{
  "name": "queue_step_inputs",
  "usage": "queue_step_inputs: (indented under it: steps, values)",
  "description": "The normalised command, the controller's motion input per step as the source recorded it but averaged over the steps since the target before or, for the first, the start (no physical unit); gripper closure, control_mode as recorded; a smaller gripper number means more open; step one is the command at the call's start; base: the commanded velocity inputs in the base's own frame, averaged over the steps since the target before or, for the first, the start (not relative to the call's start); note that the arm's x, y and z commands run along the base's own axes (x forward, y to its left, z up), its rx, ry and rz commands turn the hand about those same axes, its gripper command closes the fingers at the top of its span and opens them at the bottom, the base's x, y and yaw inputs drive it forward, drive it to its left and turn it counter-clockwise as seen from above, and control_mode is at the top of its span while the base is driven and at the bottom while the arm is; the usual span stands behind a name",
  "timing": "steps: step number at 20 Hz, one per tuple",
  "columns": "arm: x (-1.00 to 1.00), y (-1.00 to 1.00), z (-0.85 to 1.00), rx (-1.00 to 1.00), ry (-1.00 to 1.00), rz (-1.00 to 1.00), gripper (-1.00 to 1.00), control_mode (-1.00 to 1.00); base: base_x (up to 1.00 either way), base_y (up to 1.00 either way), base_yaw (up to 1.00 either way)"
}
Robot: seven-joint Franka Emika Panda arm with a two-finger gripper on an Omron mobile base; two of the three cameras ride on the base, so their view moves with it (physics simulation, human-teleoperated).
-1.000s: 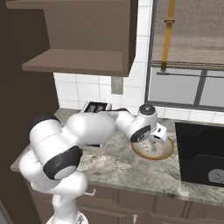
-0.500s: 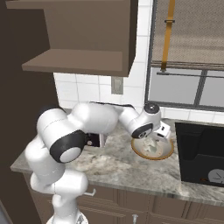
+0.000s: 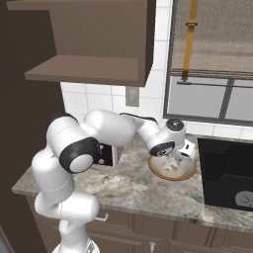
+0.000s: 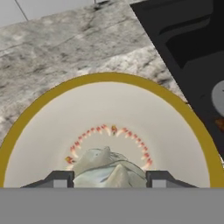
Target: Pick the garlics from the cabinet and place them in one bowl. Pick the sweet potato from the sink and place it in the other bowl.
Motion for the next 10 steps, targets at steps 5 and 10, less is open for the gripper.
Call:
queue_step_inputs:
  steps: [5, 10]
  values:
    - [0.01, 0.00, -0.05, 0.00, 0.00, 0.00, 1.00, -1.00, 0.00, 0.00, 0.00]
    - [0.00, 0.00, 0.00, 0.00, 0.00, 0.00, -1.00, -1.00, 0.00, 0.00, 0.00]
